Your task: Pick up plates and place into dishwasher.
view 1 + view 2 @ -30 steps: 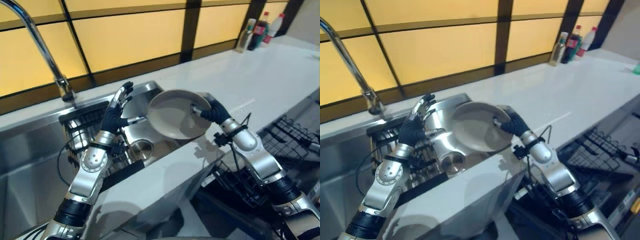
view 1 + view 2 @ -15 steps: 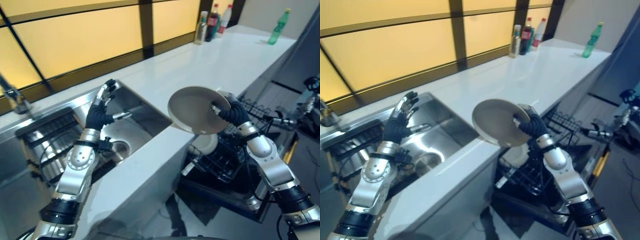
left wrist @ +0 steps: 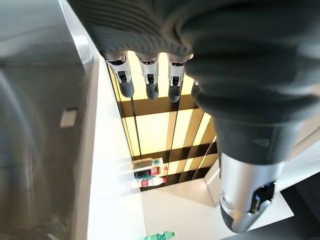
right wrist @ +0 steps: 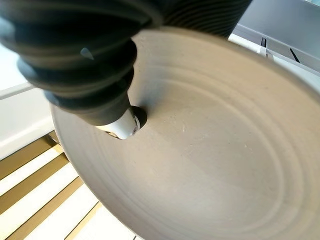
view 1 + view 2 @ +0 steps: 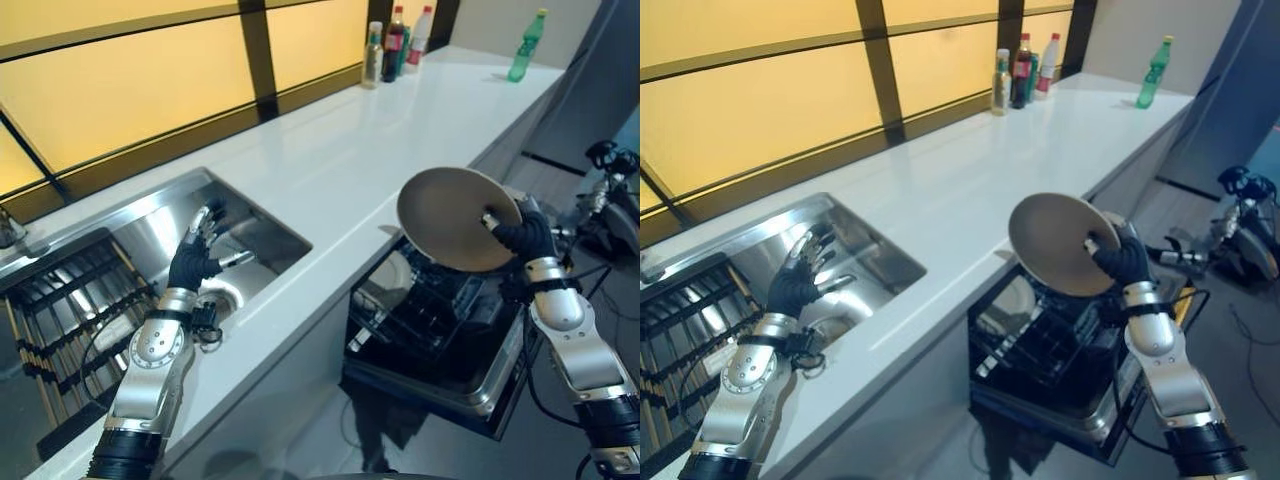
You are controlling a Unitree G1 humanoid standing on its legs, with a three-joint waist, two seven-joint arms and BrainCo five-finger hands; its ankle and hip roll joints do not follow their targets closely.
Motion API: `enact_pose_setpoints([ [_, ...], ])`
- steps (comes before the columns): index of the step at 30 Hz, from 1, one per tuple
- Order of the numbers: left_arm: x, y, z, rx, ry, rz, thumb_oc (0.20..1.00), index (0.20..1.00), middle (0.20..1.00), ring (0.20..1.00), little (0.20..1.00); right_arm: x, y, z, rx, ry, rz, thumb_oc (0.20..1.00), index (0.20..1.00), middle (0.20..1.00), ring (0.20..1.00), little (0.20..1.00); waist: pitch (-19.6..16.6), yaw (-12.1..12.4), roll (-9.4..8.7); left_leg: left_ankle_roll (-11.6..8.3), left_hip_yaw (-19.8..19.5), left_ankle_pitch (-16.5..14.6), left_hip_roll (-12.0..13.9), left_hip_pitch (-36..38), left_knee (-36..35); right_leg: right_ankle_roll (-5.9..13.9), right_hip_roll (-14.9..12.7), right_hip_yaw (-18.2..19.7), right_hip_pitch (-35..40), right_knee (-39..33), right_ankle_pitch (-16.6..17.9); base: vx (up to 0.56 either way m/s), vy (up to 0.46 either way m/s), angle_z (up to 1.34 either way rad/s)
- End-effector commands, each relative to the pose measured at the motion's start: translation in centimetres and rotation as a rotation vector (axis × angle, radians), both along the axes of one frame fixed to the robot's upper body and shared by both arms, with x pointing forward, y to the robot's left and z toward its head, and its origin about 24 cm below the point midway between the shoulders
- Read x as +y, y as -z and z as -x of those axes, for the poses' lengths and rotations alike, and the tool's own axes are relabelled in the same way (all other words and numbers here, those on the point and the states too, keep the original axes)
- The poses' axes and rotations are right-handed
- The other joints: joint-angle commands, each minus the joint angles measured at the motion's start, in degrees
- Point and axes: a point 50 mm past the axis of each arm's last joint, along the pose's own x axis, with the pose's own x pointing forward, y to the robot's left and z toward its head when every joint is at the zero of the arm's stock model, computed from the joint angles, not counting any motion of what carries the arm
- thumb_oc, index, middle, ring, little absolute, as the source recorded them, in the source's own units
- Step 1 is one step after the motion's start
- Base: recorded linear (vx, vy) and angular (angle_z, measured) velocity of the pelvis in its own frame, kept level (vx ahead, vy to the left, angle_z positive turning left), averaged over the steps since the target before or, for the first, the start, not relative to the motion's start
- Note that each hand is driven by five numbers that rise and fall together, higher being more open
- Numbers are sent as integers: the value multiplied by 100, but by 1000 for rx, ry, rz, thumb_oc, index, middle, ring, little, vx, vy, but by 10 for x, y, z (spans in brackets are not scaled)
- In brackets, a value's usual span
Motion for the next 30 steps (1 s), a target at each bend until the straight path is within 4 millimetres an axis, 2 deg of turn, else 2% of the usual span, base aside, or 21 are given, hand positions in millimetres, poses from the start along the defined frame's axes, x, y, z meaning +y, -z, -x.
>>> enact_pose_setpoints([
  [1,20,-11,6,-52,-42,-15,1000,1000,1000,1000,1000,-3,-15,5,-131,23,4,200,200,200,200,200,-504,-23,-245,221,-72,-202,-265,-531,280,240,-152,-132,-16,41,-463,-10,-1,12],
  [3,22,-11,6,-55,-55,-7,1000,1000,1000,1000,1000,-3,-16,5,-143,40,36,200,200,200,200,200,-531,-30,-244,204,-28,-226,-267,-559,378,210,-141,-154,-10,64,-484,-3,12,6],
  [6,24,-12,7,-65,-67,8,1000,1000,1000,1000,1000,-12,-20,6,-162,81,56,200,200,200,200,200,-460,-52,-304,151,153,-400,-376,-815,1058,125,-137,-197,27,140,-517,0,37,6],
  [7,22,-11,6,-66,-60,17,1000,1000,1000,1000,1000,-17,-20,8,-163,111,60,200,200,200,200,200,-411,-69,-320,141,296,-448,-418,-980,1341,98,-150,-237,68,149,-500,-10,87,22],
  [8,19,-11,4,-69,-37,23,1000,1000,1000,1000,1000,-26,-18,12,-161,154,60,200,200,200,200,200,-337,-144,-341,127,699,-489,-379,-1136,1584,85,-202,-372,112,165,-477,-14,113,47],
  [10,17,-11,2,-69,-14,16,1000,1000,1000,1000,1000,-33,-13,14,-159,199,60,200,200,200,200,200,-289,-193,-343,151,889,-523,-300,-1169,1616,122,-285,-524,102,231,-476,17,144,91],
  [12,23,-5,6,-53,-40,16,1000,1000,1000,1000,1000,-33,-6,13,-151,218,44,200,200,200,200,200,-306,-191,-285,269,717,-463,-397,-968,1254,189,-313,-441,15,407,-502,86,203,46],
  [14,29,-5,10,-48,-53,8,1000,1000,1000,1000,1000,-35,-3,16,-144,235,37,200,200,200,200,200,-324,-257,-230,415,822,-415,-428,-764,995,251,-355,-378,-110,860,-653,81,219,-6],
  [16,35,-13,14,-56,-57,-28,1000,1000,1000,1000,1000,-35,-4,22,-149,236,21,200,200,200,200,200,-252,-365,-212,617,805,-382,-499,-634,817,351,-345,-257,-576,1947,-667,37,199,-12],
  [17,37,-14,15,-54,-63,-38,1000,1000,1000,1000,1000,-36,-2,26,-150,237,6,200,200,200,200,200,-168,-412,-224,690,820,-411,-534,-596,830,362,-352,-226,-827,2561,-586,-2,120,-13],
  [19,39,-13,14,-54,-68,-42,1000,1000,1000,1000,1000,-35,2,28,-142,238,-4,200,200,200,200,200,-37,-437,-288,760,825,-488,-619,-548,905,373,-434,-166,-1083,2972,-411,9,-2,-6],
  [22,40,-15,16,-63,-61,-52,1000,1000,1000,1000,1000,-38,10,29,-130,266,-17,200,200,200,200,200,42,-395,-355,669,780,-524,-630,-546,999,337,-523,-142,-866,1815,-244,82,-168,-21],
  [24,45,-19,16,-65,-65,-63,1000,1000,1000,1000,1000,-42,10,31,-134,286,-27,200,200,200,200,200,59,-388,-397,641,754,-639,-631,-547,1027,425,-635,-66,-836,1015,125,111,-254,-18],
  [26,50,-21,15,-64,-79,-70,1000,1000,1000,1000,1000,-43,10,30,-128,287,-33,200,200,200,200,200,77,-403,-390,644,741,-718,-573,-515,1022,497,-685,-12,-922,555,292,147,-304,-6],
  [28,53,-22,15,-59,-87,-74,1000,1000,1000,1000,1000,-42,12,29,-111,285,-30,200,200,200,200,200,115,-419,-399,672,703,-813,-523,-481,1081,550,-718,68,-1041,577,381,177,-312,-1],
  [30,54,-17,18,-38,-94,-75,1000,1000,1000,1000,1000,-47,17,32,-82,288,-30,200,200,200,200,200,94,-403,-447,649,632,-920,-439,-560,1300,594,-690,120,-886,469,205,200,-365,9],
])
